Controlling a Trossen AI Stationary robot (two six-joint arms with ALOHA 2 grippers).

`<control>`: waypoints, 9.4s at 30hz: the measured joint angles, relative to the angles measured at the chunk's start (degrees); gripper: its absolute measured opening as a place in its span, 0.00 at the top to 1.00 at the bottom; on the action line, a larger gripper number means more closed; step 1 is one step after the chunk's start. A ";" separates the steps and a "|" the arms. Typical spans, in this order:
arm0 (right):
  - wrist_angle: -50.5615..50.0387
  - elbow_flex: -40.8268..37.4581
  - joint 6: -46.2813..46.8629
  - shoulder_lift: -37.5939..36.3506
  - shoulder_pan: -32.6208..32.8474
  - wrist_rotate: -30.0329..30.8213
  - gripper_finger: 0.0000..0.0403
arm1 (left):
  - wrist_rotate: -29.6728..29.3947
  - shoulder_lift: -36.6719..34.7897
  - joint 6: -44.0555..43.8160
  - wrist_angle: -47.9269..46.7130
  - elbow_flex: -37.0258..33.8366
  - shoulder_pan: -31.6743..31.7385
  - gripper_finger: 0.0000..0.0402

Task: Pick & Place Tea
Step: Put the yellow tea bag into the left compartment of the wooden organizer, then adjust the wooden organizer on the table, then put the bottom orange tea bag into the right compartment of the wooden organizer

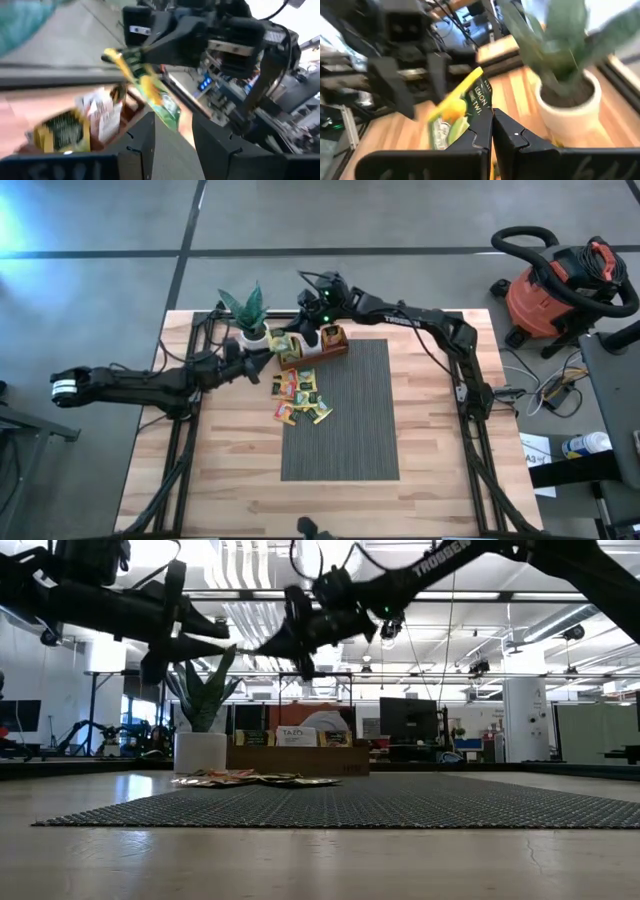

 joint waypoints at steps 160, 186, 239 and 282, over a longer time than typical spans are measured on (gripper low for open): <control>-37.81 -16.82 11.49 -6.65 -6.85 29.88 0.83 | -7.56 39.33 -3.60 -39.71 27.04 7.57 0.69; -47.92 -17.65 2.06 -14.98 -6.15 31.64 0.83 | -7.06 35.52 2.31 -43.74 29.34 7.71 0.69; -3.12 -22.04 49.74 -1.61 21.26 15.67 0.68 | 25.39 34.53 9.57 -16.47 6.75 -11.77 0.69; -11.05 -22.09 38.58 -0.44 24.54 19.65 0.69 | 22.45 45.73 6.16 -4.08 12.47 -17.07 0.69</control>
